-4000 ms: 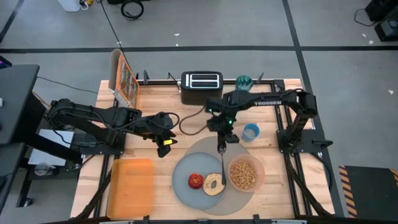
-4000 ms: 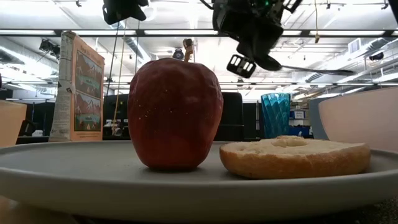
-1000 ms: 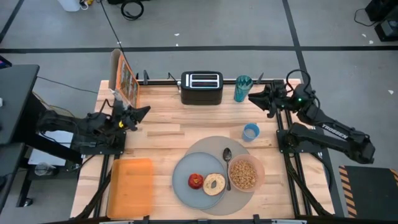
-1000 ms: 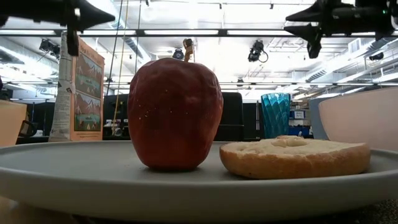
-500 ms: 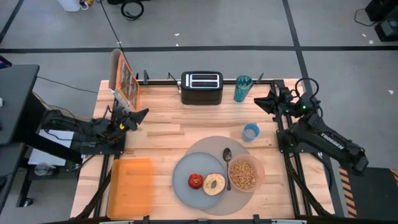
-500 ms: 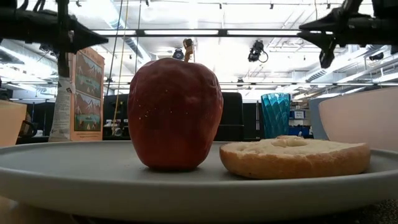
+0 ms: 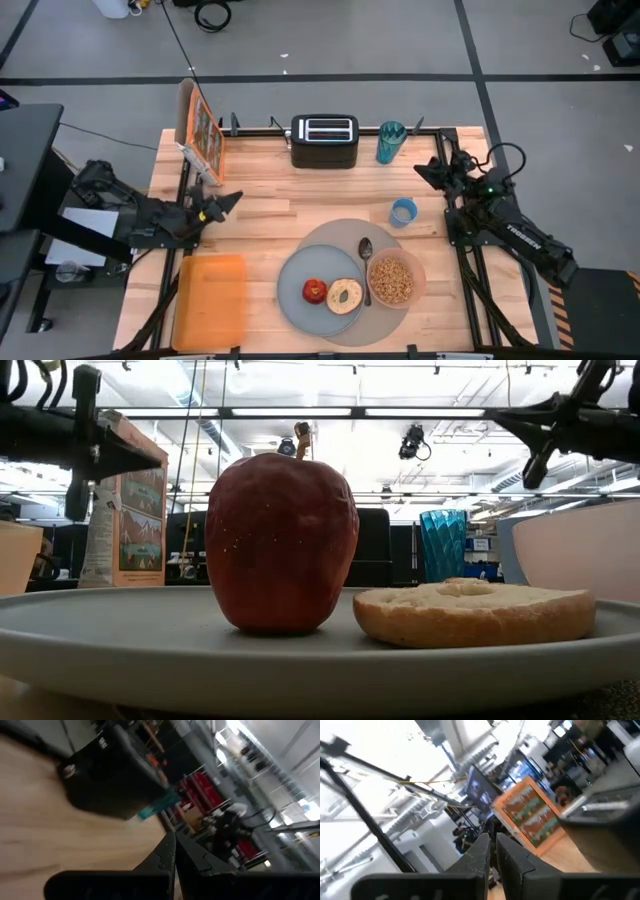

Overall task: Arrange a breakfast setting
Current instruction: Return to Home Position

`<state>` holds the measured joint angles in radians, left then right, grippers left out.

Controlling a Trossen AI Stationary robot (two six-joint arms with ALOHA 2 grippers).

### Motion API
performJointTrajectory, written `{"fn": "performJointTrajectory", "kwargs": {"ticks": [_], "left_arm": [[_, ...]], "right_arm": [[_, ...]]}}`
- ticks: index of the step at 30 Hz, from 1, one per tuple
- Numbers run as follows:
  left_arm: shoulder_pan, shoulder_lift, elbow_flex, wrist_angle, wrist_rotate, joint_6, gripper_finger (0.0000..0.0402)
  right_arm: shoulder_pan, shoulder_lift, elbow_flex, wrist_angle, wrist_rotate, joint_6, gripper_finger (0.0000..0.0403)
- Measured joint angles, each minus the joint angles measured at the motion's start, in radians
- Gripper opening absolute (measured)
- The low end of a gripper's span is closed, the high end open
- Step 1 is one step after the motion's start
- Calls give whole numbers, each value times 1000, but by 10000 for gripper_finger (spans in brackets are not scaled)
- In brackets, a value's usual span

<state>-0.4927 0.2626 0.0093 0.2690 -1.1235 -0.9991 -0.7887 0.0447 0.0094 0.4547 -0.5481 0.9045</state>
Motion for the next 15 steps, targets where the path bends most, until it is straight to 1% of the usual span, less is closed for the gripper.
{"fn": "performJointTrajectory", "kwargs": {"ticks": [3,5,8,11,13,15], "left_arm": [[-34,1,0,-75,-26,-67,11],[-36,1,0,-88,-27,-68,11],[-24,1,0,-76,-61,-93,11],[-5,-1,0,-35,-80,-132,11],[3,-1,0,-20,-72,-196,11],[4,-1,0,27,-48,-207,11]], "right_arm": [[0,-18,-3,-59,4,38,37],[0,-15,-3,-83,13,43,37],[0,-8,-3,-81,100,44,37],[0,-8,-3,-80,197,109,37],[0,-8,-3,-77,211,136,37],[0,-8,-3,-41,209,154,36]]}}
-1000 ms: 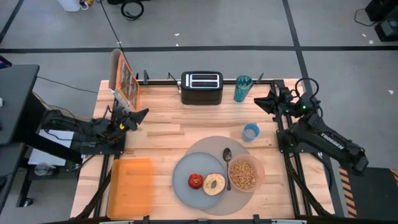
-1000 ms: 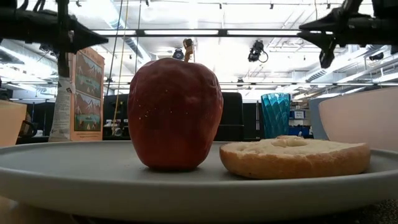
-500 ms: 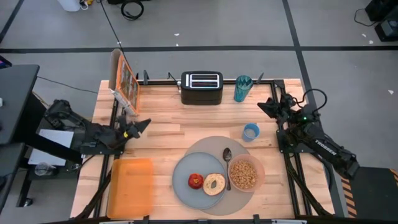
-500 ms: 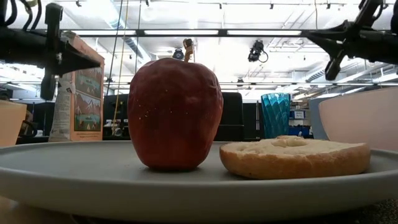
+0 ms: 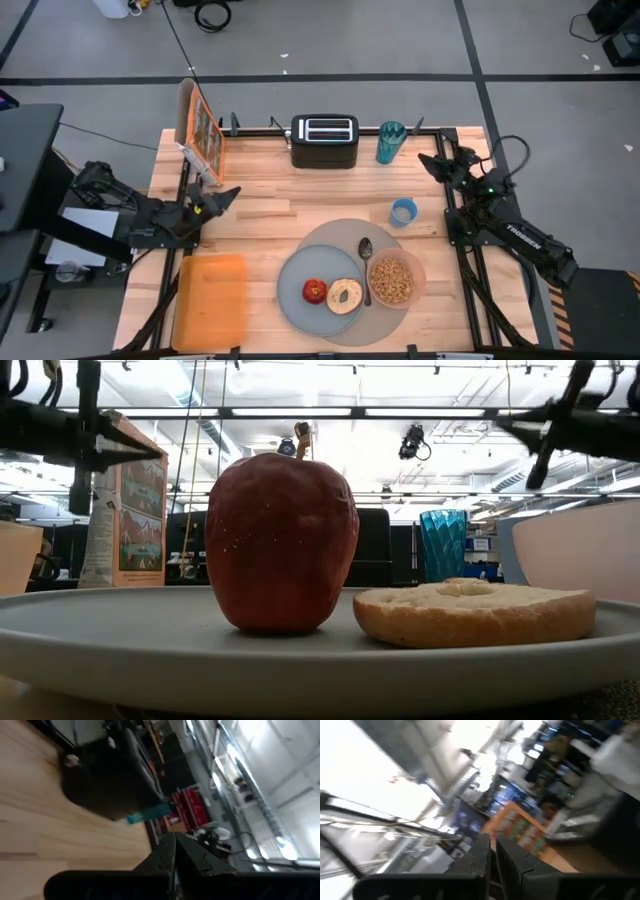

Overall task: Arrange a breakfast setting
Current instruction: Return to Home Position

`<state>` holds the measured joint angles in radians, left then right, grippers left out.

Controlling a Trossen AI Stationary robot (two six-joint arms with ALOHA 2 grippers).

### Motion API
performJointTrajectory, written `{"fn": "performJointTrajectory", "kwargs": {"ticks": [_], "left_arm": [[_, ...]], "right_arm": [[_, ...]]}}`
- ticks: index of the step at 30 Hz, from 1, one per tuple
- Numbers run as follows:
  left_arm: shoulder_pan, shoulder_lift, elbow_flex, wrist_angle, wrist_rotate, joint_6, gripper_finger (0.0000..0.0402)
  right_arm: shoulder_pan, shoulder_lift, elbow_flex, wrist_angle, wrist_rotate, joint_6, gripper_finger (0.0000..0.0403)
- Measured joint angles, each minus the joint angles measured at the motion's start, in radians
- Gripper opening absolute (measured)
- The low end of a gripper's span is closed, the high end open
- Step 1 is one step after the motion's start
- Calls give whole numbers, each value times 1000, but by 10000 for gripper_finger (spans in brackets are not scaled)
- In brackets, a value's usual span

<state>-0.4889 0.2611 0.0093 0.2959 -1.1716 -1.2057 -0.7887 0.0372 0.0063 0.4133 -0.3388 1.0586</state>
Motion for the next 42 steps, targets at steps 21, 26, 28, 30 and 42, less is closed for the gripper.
{"fn": "performJointTrajectory", "kwargs": {"ticks": [21,26,28,30,42], "left_arm": [[-6,-2,114,278,-107,646,104],[-50,-8,114,269,-111,635,101],[-57,-8,114,270,-114,626,101],[-56,-8,114,270,-120,631,101],[-52,-6,114,20,-122,1113,101]], "right_arm": [[0,17,0,131,-127,-34,87],[0,15,0,167,-92,35,80],[0,15,0,221,-78,63,79],[0,15,0,269,-75,28,79],[0,15,0,237,-103,-590,79]]}}
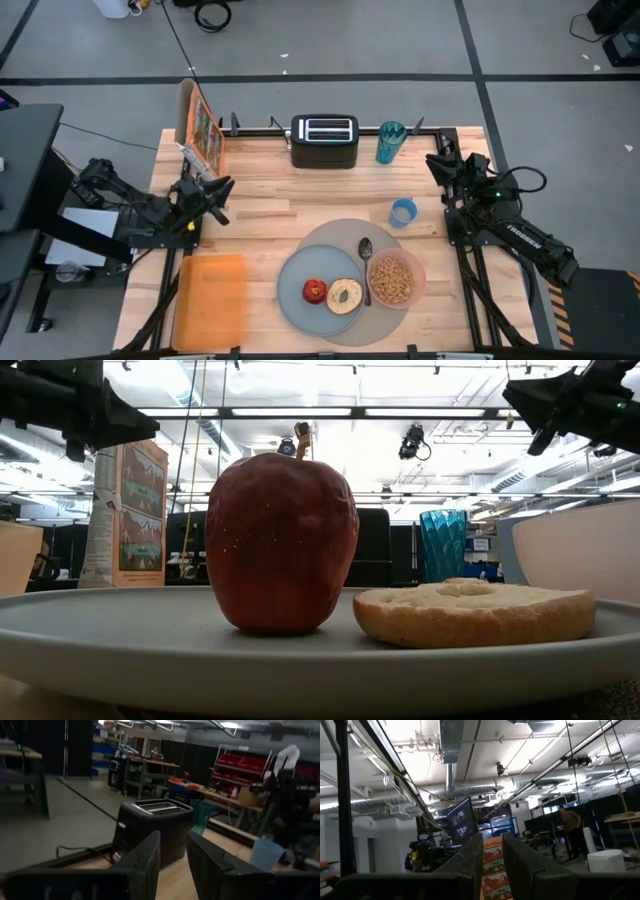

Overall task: Arrange a breakfast setting
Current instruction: Return to Home Position

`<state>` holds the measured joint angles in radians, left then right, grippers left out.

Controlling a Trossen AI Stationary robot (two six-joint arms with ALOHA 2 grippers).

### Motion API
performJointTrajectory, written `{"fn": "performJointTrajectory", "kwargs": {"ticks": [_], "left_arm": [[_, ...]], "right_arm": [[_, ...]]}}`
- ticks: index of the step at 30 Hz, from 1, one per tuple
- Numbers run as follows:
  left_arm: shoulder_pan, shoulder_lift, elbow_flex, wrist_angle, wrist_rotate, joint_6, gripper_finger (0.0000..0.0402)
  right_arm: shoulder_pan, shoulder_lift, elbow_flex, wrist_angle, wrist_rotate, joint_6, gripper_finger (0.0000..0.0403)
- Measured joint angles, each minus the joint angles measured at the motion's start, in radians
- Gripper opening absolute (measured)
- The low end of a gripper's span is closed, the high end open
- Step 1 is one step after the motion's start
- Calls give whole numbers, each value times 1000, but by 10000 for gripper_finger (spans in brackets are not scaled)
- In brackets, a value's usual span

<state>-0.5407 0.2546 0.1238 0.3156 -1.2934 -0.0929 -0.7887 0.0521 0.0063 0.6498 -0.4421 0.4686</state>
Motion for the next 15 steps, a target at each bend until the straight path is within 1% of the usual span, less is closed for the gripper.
{"fn": "performJointTrajectory", "kwargs": {"ticks": [4,15], "left_arm": [[0,0,0,-10,0,57,101],[0,0,0,-10,0,53,101]], "right_arm": [[0,0,0,0,0,-23,78],[0,0,0,2,1,-19,78]]}}
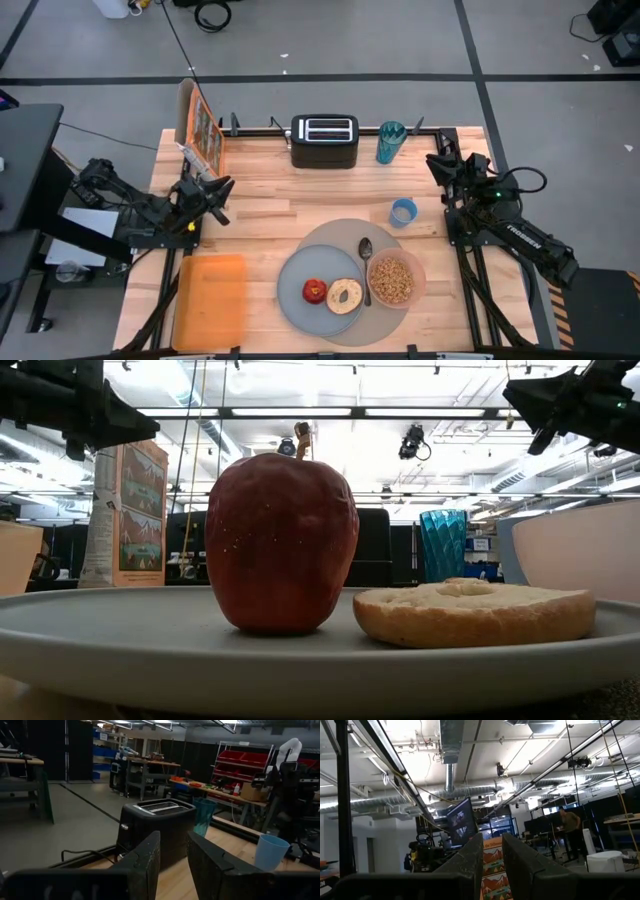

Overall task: Arrange a breakfast setting
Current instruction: Return to Home Position

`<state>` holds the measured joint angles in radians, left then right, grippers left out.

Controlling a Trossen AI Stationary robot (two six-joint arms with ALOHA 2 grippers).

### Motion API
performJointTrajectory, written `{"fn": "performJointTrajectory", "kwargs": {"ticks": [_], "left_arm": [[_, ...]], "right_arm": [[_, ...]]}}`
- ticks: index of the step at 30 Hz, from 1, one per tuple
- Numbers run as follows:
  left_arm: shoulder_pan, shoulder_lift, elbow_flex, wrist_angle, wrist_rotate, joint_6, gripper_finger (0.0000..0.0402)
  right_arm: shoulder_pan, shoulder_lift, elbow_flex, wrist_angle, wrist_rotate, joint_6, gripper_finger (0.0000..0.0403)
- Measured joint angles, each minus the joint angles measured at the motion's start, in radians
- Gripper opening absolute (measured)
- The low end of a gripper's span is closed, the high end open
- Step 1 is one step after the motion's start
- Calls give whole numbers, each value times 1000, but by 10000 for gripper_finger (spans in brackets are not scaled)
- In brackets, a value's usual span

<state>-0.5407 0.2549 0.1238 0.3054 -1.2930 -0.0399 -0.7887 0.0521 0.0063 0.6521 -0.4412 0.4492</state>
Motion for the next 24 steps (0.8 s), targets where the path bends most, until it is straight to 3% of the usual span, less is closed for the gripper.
{"fn": "performJointTrajectory", "kwargs": {"ticks": [13,18,24], "left_arm": [[0,0,0,0,0,0,101],[15,0,0,15,-3,74,101],[19,0,0,24,60,-22,101]], "right_arm": [[0,0,0,-3,2,-23,78],[0,0,0,-36,2,-81,78],[0,0,0,-41,3,-80,78]]}}
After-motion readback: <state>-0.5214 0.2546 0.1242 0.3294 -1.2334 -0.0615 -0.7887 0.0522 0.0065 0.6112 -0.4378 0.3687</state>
